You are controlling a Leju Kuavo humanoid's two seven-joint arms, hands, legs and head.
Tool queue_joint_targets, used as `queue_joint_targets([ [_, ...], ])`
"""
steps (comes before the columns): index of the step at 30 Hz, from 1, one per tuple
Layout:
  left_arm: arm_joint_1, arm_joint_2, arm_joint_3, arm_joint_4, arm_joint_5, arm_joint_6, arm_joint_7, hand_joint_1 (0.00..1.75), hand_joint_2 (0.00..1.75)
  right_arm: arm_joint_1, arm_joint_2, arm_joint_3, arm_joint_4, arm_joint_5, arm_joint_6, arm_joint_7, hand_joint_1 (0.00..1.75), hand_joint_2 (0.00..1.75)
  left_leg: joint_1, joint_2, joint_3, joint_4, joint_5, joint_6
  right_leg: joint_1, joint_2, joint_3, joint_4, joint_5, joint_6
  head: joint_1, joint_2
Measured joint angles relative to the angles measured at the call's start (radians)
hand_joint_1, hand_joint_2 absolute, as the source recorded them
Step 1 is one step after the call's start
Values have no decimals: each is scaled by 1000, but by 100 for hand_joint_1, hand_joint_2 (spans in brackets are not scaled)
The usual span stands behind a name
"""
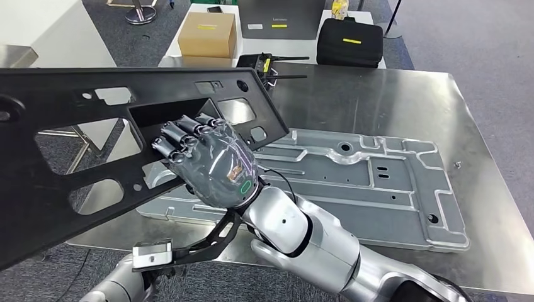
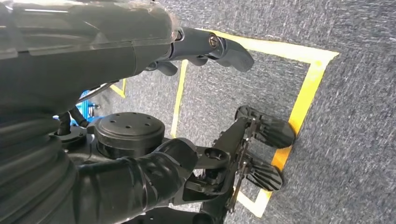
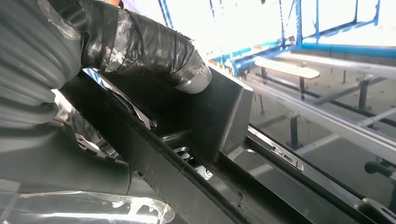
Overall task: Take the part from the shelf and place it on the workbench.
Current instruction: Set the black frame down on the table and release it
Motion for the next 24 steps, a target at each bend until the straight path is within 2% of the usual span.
queue_joint_targets([
  [2, -1, 4, 0, 0, 2, 1, -4, 0, 175, 0, 1, 2, 0, -24, 12, -5, 175, 175, 1, 0, -6, 13, -12, -9, -6, -1, 10, -15, 7, -10, -1, 0],
  [3, -1, 6, 0, 0, 2, 2, -6, 0, 175, -1, 2, 3, -1, -34, 20, -8, 175, 175, 1, 0, -20, 44, -31, -14, -9, -2, 16, -22, 11, -14, -1, 0],
  [6, -1, 10, 0, 0, 4, 4, -9, 0, 175, -4, 4, 9, 1, -56, 47, -16, 175, 175, 5, 0, -104, 216, -112, -26, -11, -3, 18, -25, 12, -20, -2, 0],
  [7, 0, 11, 0, 0, 4, 4, -9, 0, 175, -4, 4, 13, 3, -61, 56, -17, 175, 175, 8, 0, -123, 250, -117, -30, -12, -3, 18, -24, 11, -19, -2, 0],
  [8, 0, 11, 0, 0, 4, 5, -10, 0, 175, -4, 4, 17, 5, -65, 62, -19, 175, 175, 11, 1, -125, 249, -104, -34, -14, -3, 18, -23, 10, -17, -2, 0],
  [9, 0, 10, 0, 0, 5, 6, -12, 0, 175, -4, 4, 21, 6, -68, 66, -20, 175, 175, 14, 1, -106, 207, -75, -38, -16, -2, 19, -21, 9, -14, -2, 0],
  [11, -1, 9, 0, 0, 6, 9, -15, 0, 175, -7, 4, 26, 8, -72, 72, -22, 175, 175, 19, -1, -40, 76, -16, -43, -20, -2, 19, -13, 2, -3, -2, 0],
  [12, -3, 9, 0, 0, 8, 10, -16, 0, 175, -8, 4, 28, 8, -75, 74, -22, 175, 175, 19, -2, -14, 26, 0, -40, -20, -3, 19, -9, -1, 5, -2, 0],
  [13, -5, 9, 0, 0, 12, 12, -19, 0, 175, -11, 4, 30, 9, -78, 77, -23, 175, 175, 17, -2, 0, 0, 4, -34, -20, -3, 19, -8, -3, 13, -2, 0],
  [16, -10, 10, 2, 0, 25, 14, -27, 0, 175, -14, 5, 36, 10, -84, 82, -23, 175, 175, 14, 0, 3, -11, 10, -8, -21, -2, 20, -8, -1, 33, -2, 0],
  [18, -12, 10, 2, 0, 25, 9, -25, 0, 175, -16, 5, 37, 10, -89, 82, -24, 175, 175, 17, 3, 5, -18, 19, 7, -23, 0, 3, 31, -26, 42, -1, 0],
  [21, -14, 10, 2, 0, 25, -1, -19, 0, 175, -17, 4, 39, 11, -99, 83, -23, 175, 175, 15, 7, 2, -20, 27, 18, -25, 5, -83, 211, -120, 48, -1, 0],
  [22, -14, 11, 2, 0, 25, -3, -17, 0, 175, -15, 3, 40, 11, -101, 83, -23, 175, 175, 14, 8, 0, -19, 28, 19, -25, 6, -105, 258, -136, 50, -1, 0],
  [23, -14, 11, 2, 0, 26, -3, -16, 0, 175, -14, 2, 41, 12, -102, 83, -23, 175, 175, 14, 8, -1, -18, 28, 18, -25, 7, -109, 268, -132, 50, -1, 0],
  [24, -14, 12, 3, 0, 25, -3, -15, 0, 175, -13, 1, 42, 13, -103, 83, -23, 175, 175, 13, 8, -1, -17, 28, 17, -26, 7, -94, 240, -110, 49, -1, 0],
])
